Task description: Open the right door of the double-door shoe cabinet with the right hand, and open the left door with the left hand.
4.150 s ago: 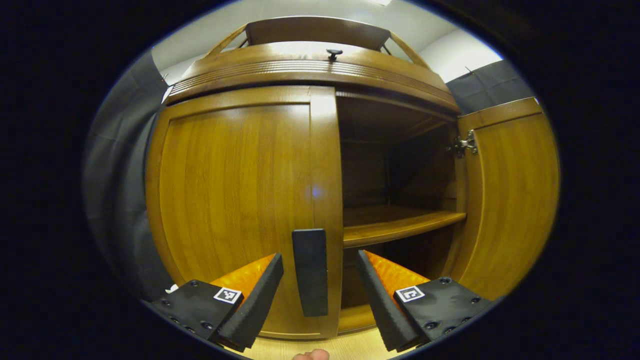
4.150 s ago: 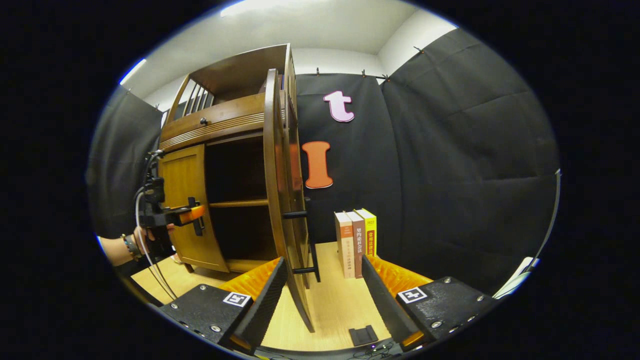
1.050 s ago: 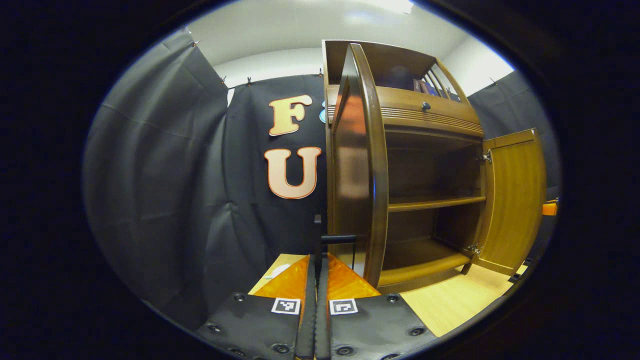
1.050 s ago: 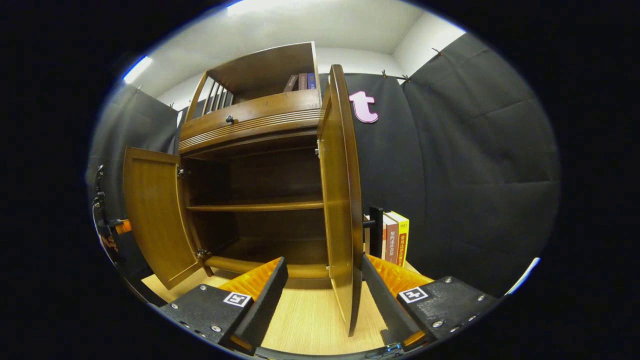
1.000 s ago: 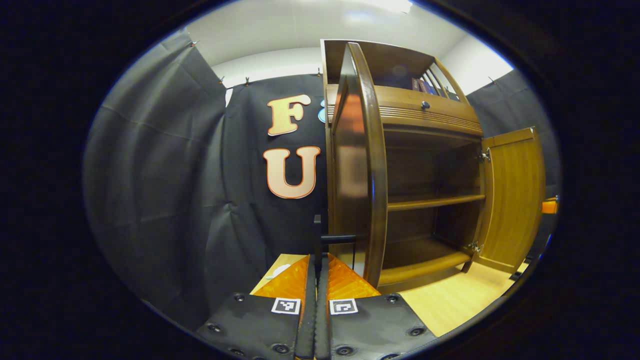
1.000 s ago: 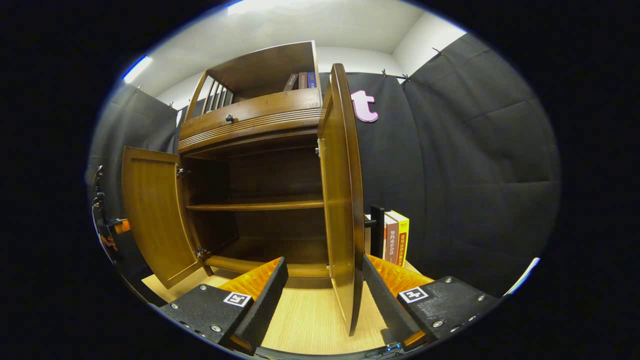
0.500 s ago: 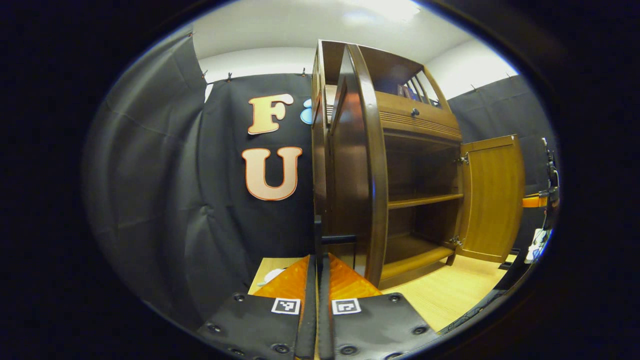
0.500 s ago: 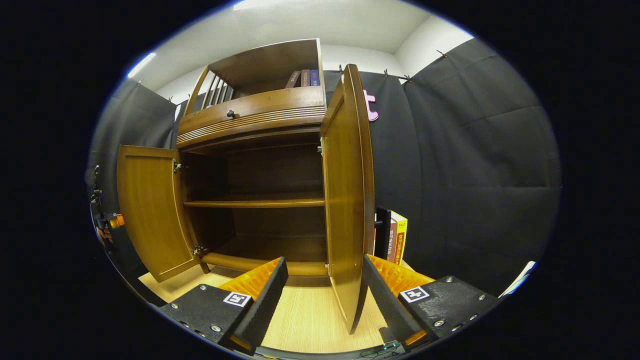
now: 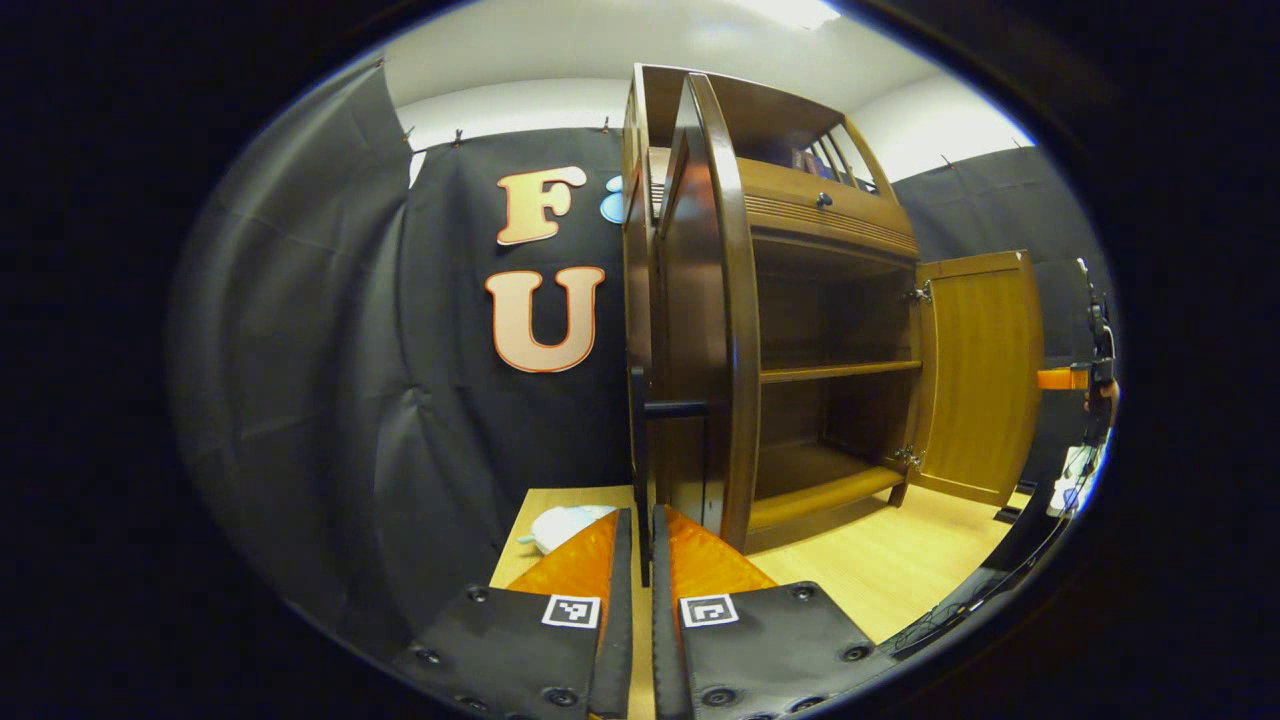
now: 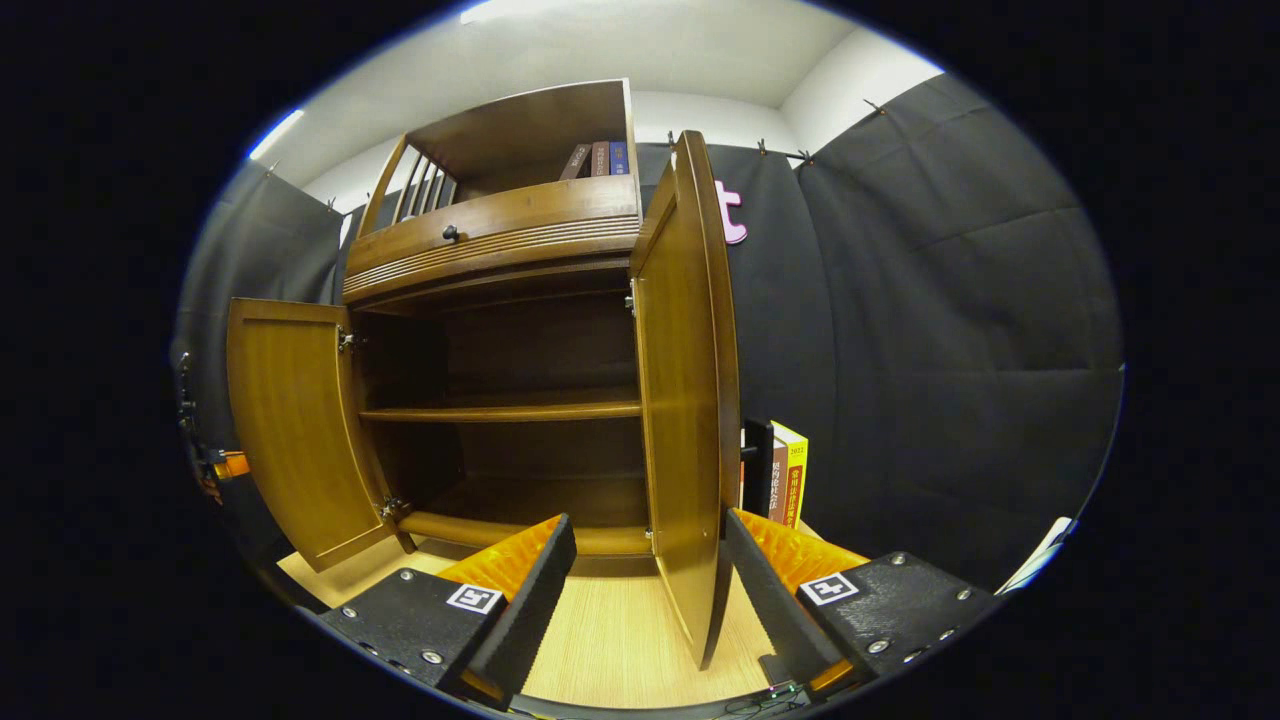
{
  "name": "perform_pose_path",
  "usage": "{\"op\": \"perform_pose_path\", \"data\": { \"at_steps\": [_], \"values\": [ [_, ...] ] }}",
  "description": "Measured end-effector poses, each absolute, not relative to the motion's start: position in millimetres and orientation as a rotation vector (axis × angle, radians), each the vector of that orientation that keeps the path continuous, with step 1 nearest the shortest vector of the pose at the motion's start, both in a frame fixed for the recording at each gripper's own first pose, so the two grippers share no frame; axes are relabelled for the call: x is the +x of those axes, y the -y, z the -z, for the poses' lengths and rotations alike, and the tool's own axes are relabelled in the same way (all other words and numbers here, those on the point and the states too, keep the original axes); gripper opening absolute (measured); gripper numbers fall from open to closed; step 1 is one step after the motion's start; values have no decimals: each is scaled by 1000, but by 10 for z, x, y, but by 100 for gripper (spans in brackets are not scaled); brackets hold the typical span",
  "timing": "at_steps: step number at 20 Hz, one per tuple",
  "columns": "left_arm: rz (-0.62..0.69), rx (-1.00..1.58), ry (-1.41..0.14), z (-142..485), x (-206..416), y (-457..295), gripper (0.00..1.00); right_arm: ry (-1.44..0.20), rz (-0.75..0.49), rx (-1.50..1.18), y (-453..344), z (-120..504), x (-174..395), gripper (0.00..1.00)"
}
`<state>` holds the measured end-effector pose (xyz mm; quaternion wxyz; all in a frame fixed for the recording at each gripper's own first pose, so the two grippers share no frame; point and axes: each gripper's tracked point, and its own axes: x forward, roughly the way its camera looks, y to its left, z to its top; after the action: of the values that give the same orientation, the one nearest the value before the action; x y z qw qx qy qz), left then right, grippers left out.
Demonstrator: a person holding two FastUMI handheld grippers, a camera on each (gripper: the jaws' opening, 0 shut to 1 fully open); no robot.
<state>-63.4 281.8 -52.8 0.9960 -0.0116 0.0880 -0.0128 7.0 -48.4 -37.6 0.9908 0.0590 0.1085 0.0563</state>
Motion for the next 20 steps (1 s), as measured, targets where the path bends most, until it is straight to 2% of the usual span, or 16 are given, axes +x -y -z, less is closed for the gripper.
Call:
{"op": "perform_pose_path", "data": {
  "at_steps": [2,5,6,7,12,13,14,17,20],
  "values": [
    [8,-20,-163,424,-758,-2645,17,-234,-113,99,537,437,51,93],
    [-3,35,-141,197,-878,-2308,1,-233,-122,111,559,407,15,93],
    [2,46,-119,70,-863,-2155,1,-228,-123,113,571,388,15,93],
    [4,42,-97,-31,-820,-2033,9,-223,-126,116,581,377,20,93],
    [31,-78,-56,-121,-456,-1276,9,-196,-140,119,637,364,28,93],
    [1,-70,-52,-113,-377,-1229,2,-187,-138,126,652,345,27,93],
    [-30,-57,-45,-113,-317,-1221,9,-180,-139,136,656,342,17,93],
    [-94,-58,-32,-82,-178,-1105,11,-170,-146,144,683,365,1,93],
    [-117,-113,-47,73,-83,-1022,24,-175,-145,141,754,399,-5,93]
  ]
}}
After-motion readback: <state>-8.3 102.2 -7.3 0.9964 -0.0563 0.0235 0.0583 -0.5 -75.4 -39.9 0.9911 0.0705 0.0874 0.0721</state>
